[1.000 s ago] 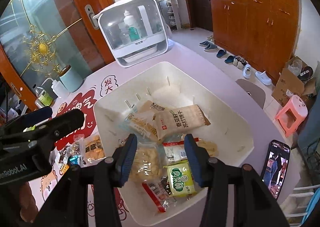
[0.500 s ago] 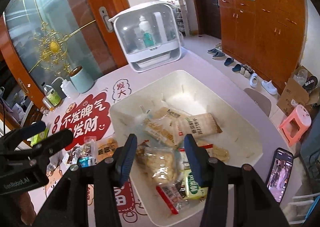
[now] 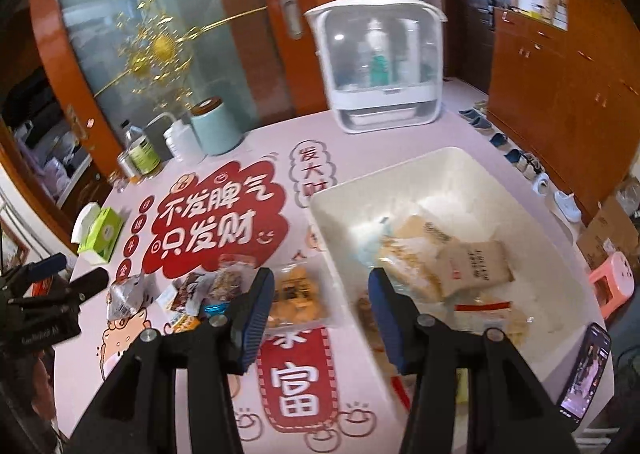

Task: Organize snacks
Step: 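Withdraw both open tools from the bin back over the snacks, then grasp the grey pastry bag with the left tool while the right grasps the chocolate bag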

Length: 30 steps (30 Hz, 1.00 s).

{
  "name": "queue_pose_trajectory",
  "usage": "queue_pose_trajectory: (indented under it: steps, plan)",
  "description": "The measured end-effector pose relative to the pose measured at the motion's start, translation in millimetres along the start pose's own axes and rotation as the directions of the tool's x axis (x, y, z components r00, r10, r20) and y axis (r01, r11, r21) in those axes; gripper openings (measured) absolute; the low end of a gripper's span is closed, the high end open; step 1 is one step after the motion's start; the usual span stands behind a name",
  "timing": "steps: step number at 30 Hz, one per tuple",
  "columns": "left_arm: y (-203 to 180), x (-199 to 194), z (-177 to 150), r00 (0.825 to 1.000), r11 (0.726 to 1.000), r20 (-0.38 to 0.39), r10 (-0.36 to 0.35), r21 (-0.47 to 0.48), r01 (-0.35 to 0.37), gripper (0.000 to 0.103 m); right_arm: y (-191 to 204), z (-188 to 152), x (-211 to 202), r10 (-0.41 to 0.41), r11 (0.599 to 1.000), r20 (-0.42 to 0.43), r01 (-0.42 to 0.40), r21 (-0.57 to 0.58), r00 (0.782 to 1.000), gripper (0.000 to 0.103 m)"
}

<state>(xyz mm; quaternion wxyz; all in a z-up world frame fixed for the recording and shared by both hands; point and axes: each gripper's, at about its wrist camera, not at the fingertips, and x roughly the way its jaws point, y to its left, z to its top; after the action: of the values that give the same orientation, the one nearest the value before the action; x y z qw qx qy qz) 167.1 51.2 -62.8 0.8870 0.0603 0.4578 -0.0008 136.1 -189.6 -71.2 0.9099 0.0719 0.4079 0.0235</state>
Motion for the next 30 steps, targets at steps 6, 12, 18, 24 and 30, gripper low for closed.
queue_pose_trajectory:
  steps: [6, 12, 18, 24, 30]
  plan:
    - [67.1, 29.9, -19.5, 0.997, 0.999, -0.06, 0.05, 0.024, -0.048, 0.092, 55.5, -5.7, 29.5, 0.051, 0.998, -0.067, -0.054, -0.04, 0.996, 0.05]
    - [106.4, 73.0, -35.9, 0.991, 0.997, -0.134, 0.023, 0.083, -0.012, 0.092, 117.7, -16.6, 79.2, 0.143, 0.981, -0.203, -0.165, -0.097, 0.969, 0.05]
    - [123.2, 118.9, -39.9, 0.983, 0.979, -0.179, -0.047, 0.188, 0.081, 0.092, 153.0, -20.2, 142.0, 0.187, 0.977, -0.327, -0.212, -0.041, 0.926, 0.05]
    - [127.1, 160.5, -39.9, 0.966, 0.961, -0.247, -0.081, 0.237, 0.141, 0.092, 172.7, -21.0, 197.0, 0.183, 0.981, -0.408, -0.192, 0.019, 0.895, 0.05]
    - [128.2, 198.9, -43.2, 0.943, 0.954, -0.318, -0.099, 0.238, 0.181, 0.092, 178.1, -31.1, 230.1, 0.169, 0.985, -0.474, -0.158, 0.063, 0.864, 0.05]
